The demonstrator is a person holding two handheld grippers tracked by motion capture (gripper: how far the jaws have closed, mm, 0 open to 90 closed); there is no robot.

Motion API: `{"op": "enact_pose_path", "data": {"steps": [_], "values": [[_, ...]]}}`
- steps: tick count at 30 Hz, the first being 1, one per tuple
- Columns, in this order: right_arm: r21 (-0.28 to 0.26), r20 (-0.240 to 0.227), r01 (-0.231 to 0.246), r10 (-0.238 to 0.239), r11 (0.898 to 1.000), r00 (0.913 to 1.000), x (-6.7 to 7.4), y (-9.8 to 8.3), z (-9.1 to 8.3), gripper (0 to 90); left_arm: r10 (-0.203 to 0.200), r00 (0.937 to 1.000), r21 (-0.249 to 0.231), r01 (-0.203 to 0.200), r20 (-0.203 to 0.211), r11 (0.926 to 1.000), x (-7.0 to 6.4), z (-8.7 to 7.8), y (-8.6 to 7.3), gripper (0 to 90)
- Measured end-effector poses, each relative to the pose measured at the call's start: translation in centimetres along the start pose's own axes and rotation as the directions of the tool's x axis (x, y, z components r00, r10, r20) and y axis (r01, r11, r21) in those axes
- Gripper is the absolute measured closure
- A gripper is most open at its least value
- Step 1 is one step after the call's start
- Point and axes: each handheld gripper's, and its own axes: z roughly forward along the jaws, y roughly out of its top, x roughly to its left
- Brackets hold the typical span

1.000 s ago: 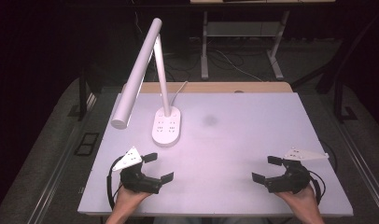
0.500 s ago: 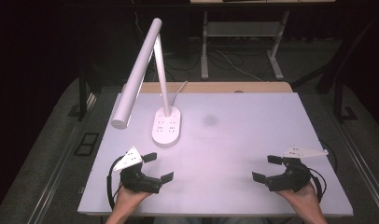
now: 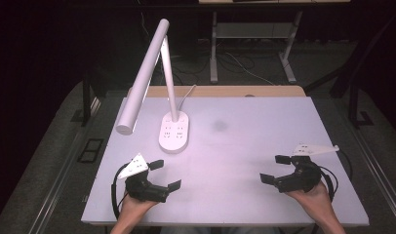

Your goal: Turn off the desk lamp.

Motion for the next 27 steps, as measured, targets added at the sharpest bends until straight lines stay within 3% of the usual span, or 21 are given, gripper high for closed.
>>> {"op": "enact_pose_path", "data": {"steps": [27], "values": [[0.05,-0.044,0.035,-0.032,0.998,0.9985,0.0,3.6,1.8,1.3,-0.002,1.0,0.004,0.002,0.005,1.0,0.0,0.1,0.0,0.0]]}}
